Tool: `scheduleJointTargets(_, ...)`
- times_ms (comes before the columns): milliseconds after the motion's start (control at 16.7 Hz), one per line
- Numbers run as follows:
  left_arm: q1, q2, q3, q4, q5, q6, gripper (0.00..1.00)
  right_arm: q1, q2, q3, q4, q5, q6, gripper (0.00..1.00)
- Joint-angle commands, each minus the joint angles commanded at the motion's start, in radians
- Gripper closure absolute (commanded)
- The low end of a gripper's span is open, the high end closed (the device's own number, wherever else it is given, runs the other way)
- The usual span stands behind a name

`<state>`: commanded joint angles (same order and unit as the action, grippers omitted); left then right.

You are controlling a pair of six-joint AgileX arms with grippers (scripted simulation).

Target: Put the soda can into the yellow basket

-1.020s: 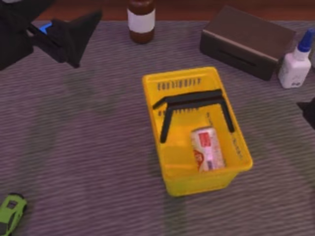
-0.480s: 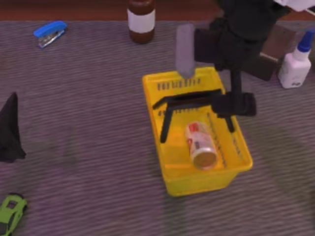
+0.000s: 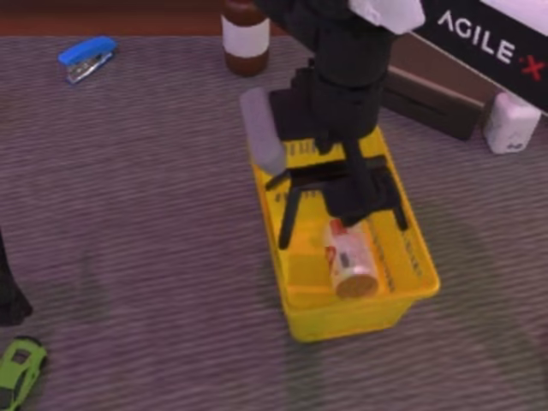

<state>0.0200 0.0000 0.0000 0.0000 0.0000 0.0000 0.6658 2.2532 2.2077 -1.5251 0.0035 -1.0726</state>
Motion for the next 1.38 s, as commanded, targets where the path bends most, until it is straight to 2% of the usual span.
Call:
scheduleJointTargets(840,0.000,0.000,0.000,0.000,0.000,0.000,0.00,0.001,-0.016,-0.107,0.091,0.000,0.000,0.00)
scheduleJointTargets(1380,0.000,0.000,0.000,0.000,0.000,0.000,0.00,0.001,-0.016,-0.107,0.091,0.000,0.000,0.68)
